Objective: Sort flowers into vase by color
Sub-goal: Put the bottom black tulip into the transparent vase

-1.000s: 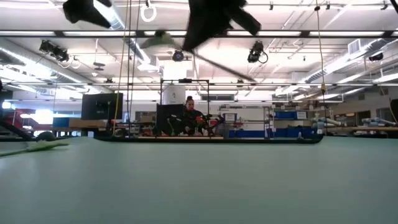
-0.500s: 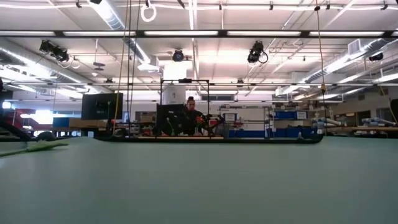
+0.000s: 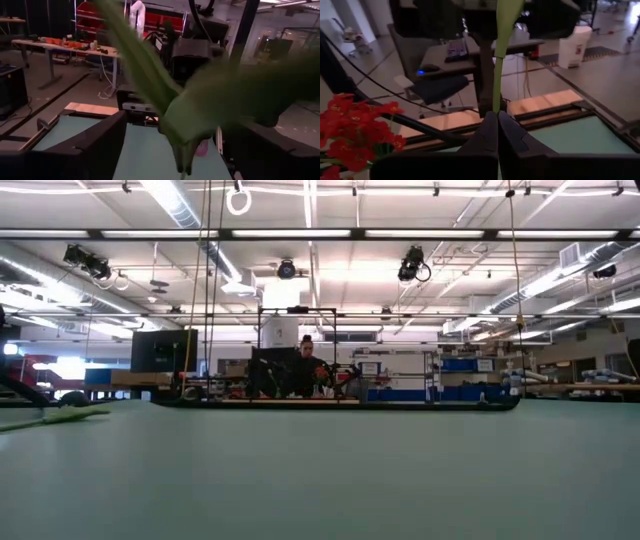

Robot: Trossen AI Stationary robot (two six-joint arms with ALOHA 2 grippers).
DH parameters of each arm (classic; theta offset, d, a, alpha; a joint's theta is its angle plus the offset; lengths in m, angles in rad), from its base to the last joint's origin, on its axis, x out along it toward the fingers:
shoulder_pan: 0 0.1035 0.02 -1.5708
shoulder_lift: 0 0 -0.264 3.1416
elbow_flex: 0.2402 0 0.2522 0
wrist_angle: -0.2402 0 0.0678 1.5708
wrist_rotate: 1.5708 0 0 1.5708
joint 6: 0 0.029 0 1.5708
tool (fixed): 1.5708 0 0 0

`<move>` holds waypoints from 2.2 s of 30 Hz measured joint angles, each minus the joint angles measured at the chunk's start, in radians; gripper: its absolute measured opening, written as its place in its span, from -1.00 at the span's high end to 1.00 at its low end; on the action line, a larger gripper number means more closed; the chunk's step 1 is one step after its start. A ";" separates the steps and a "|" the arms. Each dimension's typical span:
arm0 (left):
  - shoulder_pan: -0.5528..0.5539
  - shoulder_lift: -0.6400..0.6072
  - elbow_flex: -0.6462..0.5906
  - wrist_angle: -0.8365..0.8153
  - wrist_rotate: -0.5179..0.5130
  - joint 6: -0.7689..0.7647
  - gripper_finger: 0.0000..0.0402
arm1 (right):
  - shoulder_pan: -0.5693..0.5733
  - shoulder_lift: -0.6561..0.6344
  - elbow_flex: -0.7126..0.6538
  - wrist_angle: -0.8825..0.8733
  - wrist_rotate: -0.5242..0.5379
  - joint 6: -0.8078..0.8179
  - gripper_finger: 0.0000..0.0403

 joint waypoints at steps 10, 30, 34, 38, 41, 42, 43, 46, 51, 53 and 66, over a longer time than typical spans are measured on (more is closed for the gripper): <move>0.000 0.001 0.000 0.059 0.001 0.120 0.18 | -0.007 0.000 0.000 0.015 -0.092 0.039 1.00; -0.004 -0.001 -0.001 0.041 -0.071 0.275 0.90 | -0.065 -0.003 0.001 -0.066 -0.058 0.261 0.76; -0.001 -0.011 -0.002 0.020 -0.115 0.271 0.90 | -0.065 -0.037 0.001 -0.151 -0.003 0.211 0.42; 0.027 -0.008 -0.002 -0.039 -0.127 0.232 0.90 | -0.066 -0.110 0.001 -0.226 0.029 0.163 0.15; 0.054 -0.009 -0.002 -0.081 -0.129 0.194 0.90 | -0.076 -0.177 0.001 -0.340 0.045 0.135 0.08; 0.063 -0.010 -0.002 -0.093 -0.130 0.181 0.90 | -0.079 -0.201 0.001 -0.389 0.050 0.126 0.08; 0.068 -0.010 -0.002 -0.110 -0.130 0.170 0.90 | -0.083 -0.225 0.001 -0.433 0.054 0.116 0.08; 0.083 -0.008 -0.002 -0.157 -0.129 0.146 0.90 | -0.092 -0.299 -0.012 -0.523 0.050 0.078 0.11; 0.102 -0.009 -0.002 -0.200 -0.129 0.112 0.90 | -0.106 -0.447 -0.119 -0.559 0.045 0.051 0.16; 0.112 -0.006 -0.002 -0.202 -0.129 0.098 0.90 | -0.108 -0.522 -0.195 -0.523 0.048 0.054 0.17; 0.168 0.013 -0.001 -0.192 -0.127 0.057 0.90 | -0.104 -0.930 -0.706 -0.165 -0.014 0.064 0.18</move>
